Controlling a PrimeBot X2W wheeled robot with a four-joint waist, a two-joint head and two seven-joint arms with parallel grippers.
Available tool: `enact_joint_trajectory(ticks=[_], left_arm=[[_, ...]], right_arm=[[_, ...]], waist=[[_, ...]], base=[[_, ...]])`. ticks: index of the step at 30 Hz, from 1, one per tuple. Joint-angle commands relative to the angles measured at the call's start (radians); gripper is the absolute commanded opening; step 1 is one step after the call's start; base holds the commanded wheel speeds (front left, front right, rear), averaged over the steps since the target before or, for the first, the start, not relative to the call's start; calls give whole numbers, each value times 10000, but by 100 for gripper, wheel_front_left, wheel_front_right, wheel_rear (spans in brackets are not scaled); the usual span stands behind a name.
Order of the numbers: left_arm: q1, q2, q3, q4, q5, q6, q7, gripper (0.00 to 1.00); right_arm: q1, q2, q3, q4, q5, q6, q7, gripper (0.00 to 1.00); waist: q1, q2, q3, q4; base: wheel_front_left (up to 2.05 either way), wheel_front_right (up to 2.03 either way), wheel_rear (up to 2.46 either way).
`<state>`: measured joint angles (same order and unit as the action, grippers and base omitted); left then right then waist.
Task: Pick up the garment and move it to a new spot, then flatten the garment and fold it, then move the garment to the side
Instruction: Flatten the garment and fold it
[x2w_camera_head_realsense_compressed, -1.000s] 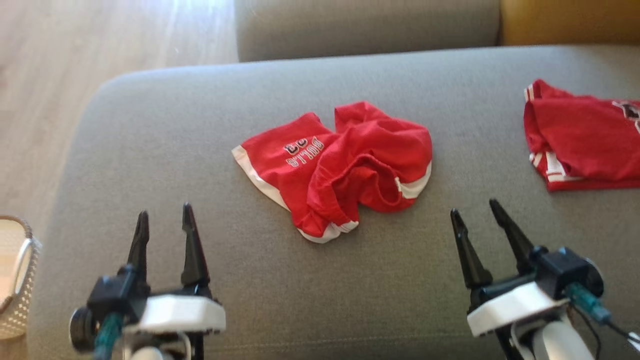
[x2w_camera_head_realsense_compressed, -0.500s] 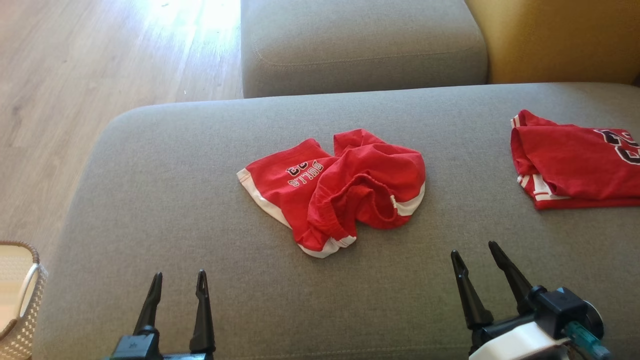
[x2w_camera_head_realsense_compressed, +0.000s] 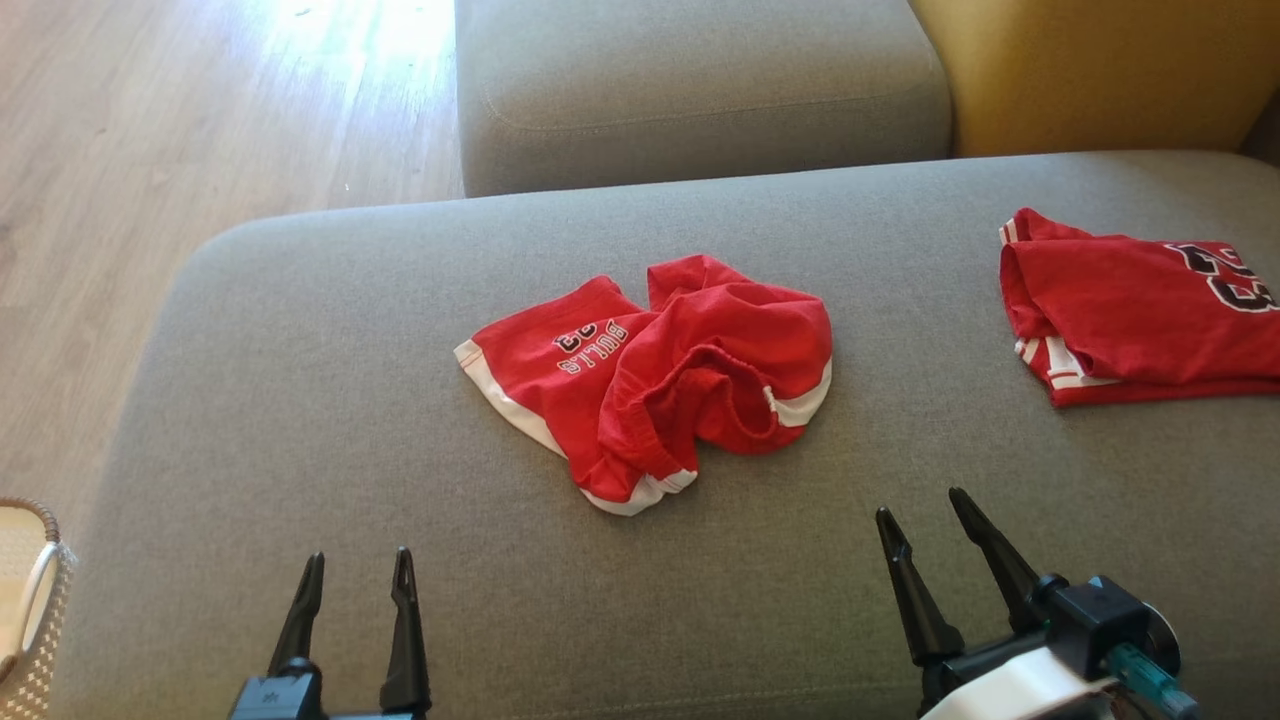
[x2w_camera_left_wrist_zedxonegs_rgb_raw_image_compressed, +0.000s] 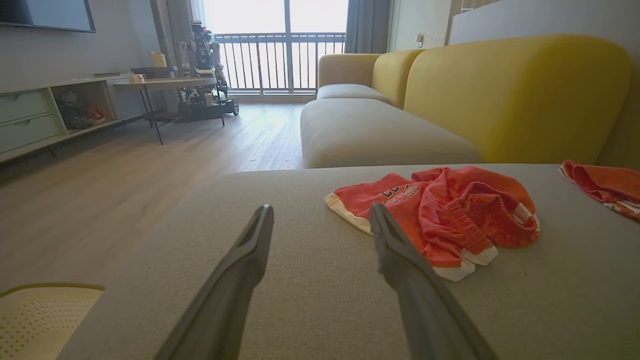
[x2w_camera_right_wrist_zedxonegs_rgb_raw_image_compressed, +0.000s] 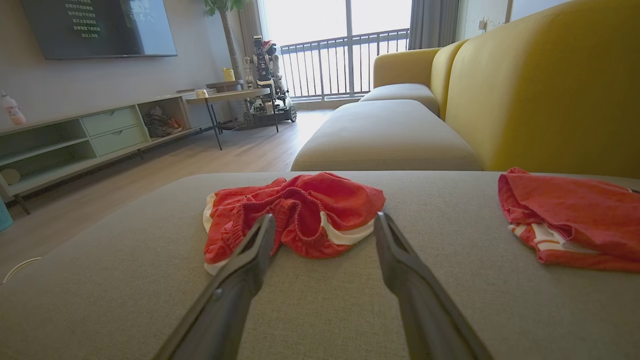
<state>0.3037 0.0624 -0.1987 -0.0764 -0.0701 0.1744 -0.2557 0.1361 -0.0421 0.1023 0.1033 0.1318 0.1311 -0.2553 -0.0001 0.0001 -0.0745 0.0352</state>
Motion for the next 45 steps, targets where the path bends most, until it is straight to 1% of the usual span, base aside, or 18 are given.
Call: enact_joint_trajectory(ticks=[1,7,10,13,14,17,19,21,26,28,31,34,35,37,39,41,43,45], left_arm=[[-488,-111,307,-284,163,-29,-60,100],[-535,-117,287,-231,251,24,-61,100],[-654,-118,211,-156,252,-69,-61,100],[-1162,-76,-84,94,427,-485,-61,100],[-1162,-76,-84,94,427,-485,-61,100],[-2053,-56,-498,465,488,-1088,-61,100],[-2707,-62,-863,846,474,-1544,-61,100],[-3403,-71,-1207,1331,512,-1895,-61,100],[-5360,-109,-2245,2761,244,-2521,40,100],[-6207,-115,-2787,3160,-219,-2674,339,100],[-7434,-118,-3611,3503,-1369,-2775,985,100],[-8442,-119,-4386,3769,-2525,-2726,1779,100],[-8957,-120,-4864,3877,-3205,-2578,2242,100],[-9366,-120,-5282,4083,-3676,-2317,2733,100],[-9672,-120,-5570,4327,-3982,-1967,3110,100],[-9932,-120,-5749,4662,-4035,-1565,3354,100],[-10103,-121,-5811,4937,-4037,-1195,3398,100],[-10191,-121,-5858,5162,-3997,-931,3434,100]], right_arm=[[-442,-81,226,-285,-23,-4,-65,100],[-477,-81,266,-261,-27,-4,-65,100],[-507,-81,267,-260,-43,-4,-65,100],[-564,-81,276,-268,-93,-4,-65,100],[-564,-81,276,-268,-93,-4,-65,100],[-662,-81,366,-245,-198,-4,-65,100],[-737,-81,369,-223,-234,-4,-65,100],[-825,-81,357,-221,-282,-4,-65,100],[-1186,-81,283,-380,-512,-4,-65,100],[-1428,-81,212,-462,-555,-4,-65,100],[-1804,-81,135,-613,-540,-4,-65,100],[-2086,-81,94,-717,-506,-4,-65,100],[-2243,-81,72,-775,-425,-4,-65,100],[-2370,-81,51,-822,-361,-4,-65,100],[-2478,-81,37,-863,-308,-4,-65,100],[-2566,-81,-4,-908,-262,-4,-65,100],[-2629,-81,-59,-944,-227,-4,-65,100],[-2661,-81,-129,-968,-208,-4,-65,100]], waist=[[1,-1,37,-31],[1,-1,99,-130],[1,-1,158,-179],[1,-1,292,-234],[1,-1,292,-234],[1,-1,477,-366],[1,-1,635,-490],[1,-1,822,-626],[1,-1,1718,-985],[1,-1,2189,-1151],[1,-1,2885,-1386],[1,-1,3422,-1597],[1,-1,3710,-1732],[1,-1,3930,-1836],[1,-1,4094,-1926],[1,-1,4211,-1995],[1,-1,4278,-2037],[1,-1,4306,-2053]], base=[[0,0,0],[0,0,0],[0,0,0],[0,0,0],[0,0,0],[0,0,0],[0,0,0],[0,0,0],[0,0,0],[0,0,0],[0,0,0],[0,0,0],[0,0,0],[0,0,0],[0,0,0],[0,0,0],[0,0,0],[0,0,0]])
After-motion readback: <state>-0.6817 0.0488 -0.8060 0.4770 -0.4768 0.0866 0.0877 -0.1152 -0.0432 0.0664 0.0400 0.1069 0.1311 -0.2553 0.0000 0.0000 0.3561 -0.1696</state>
